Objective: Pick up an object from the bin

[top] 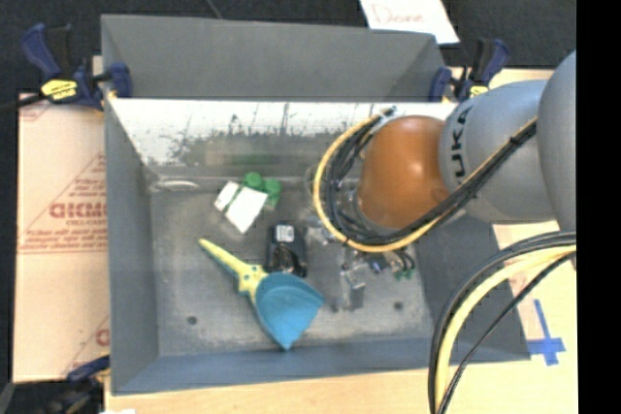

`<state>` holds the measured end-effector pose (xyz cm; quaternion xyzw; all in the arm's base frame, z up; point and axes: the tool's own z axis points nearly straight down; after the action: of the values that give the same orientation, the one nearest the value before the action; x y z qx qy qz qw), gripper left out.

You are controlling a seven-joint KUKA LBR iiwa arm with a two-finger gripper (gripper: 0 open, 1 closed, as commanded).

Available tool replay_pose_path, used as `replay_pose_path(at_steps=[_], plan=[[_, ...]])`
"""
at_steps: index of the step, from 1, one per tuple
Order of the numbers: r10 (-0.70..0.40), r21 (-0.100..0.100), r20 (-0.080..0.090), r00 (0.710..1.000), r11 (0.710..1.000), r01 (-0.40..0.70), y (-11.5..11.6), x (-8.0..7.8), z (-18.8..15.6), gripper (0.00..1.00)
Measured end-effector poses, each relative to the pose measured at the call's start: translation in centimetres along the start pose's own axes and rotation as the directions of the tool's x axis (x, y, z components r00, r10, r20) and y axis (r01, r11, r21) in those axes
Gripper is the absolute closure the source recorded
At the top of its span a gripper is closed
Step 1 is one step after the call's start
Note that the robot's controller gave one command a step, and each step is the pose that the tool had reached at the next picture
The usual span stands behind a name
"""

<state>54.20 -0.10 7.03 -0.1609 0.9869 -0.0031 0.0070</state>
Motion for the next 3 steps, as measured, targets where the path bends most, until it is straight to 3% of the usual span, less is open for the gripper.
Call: replay_pose_path(at_steps=[1, 2, 3], plan=[[-0.121, 0.001, 0.004, 0.993, 0.993, 0.121, 1.0, -3.1, 0.0, 0.0], [-0.136, 0.003, 0.005, 0.991, 0.991, 0.136, 4.0, -1.6, -0.1, 0.0], [-0.231, 0.006, 0.007, 0.973, 0.973, 0.231, 6.1, -2.0, -0.1, 0.0]])
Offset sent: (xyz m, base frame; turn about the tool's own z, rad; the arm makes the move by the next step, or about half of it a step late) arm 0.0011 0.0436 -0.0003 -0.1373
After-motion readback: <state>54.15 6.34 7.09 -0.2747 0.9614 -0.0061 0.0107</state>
